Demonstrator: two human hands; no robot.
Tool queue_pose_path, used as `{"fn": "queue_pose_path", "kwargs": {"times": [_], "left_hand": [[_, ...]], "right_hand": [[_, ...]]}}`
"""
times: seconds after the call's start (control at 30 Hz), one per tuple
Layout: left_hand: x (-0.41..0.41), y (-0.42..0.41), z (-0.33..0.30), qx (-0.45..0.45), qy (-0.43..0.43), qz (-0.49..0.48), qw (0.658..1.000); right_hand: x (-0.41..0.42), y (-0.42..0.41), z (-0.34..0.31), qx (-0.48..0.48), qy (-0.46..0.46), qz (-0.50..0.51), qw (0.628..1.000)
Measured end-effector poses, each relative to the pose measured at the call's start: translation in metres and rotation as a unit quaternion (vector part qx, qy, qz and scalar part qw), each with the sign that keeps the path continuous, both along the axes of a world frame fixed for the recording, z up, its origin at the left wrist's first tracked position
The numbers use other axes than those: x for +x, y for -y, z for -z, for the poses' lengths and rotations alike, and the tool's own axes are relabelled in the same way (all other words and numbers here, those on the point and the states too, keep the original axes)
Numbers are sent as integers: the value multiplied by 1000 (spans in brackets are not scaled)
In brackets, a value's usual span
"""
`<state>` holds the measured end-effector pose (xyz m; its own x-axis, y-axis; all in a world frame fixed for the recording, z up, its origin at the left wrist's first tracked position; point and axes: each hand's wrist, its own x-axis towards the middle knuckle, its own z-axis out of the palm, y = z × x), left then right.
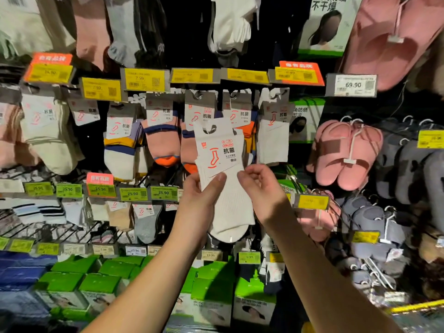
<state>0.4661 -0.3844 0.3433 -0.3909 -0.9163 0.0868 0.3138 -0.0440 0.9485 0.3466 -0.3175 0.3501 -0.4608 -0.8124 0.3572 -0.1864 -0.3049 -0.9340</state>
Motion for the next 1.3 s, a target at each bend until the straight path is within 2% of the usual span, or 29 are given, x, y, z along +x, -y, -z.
{"fn": "queue_pose_path", "kwargs": {"times": [0.27, 0.4, 0.73, 0.83, 0.97, 1.3], "left_hand": [[2, 3, 5, -52, 90, -16, 994], [6, 1, -2, -86, 145, -28, 985], [14, 11, -1, -87, 124, -73, 986], [18, 10, -6, -98, 129, -78, 984], [19, 13, -7, -98, 107, -84, 986], [16, 10, -15, -84, 86, -91, 989]], "right_hand": [[4, -4, 4, 30, 87, -66, 994], [-1, -1, 6, 34, 130, -56, 989], [-22, -3, 2, 24, 170, -25, 985], [-41, 0, -7, 8, 211, 32, 977], [-73, 10, -21, -2, 159, 107, 981], [-124, 45, -49, -27, 93, 131, 987]]}}
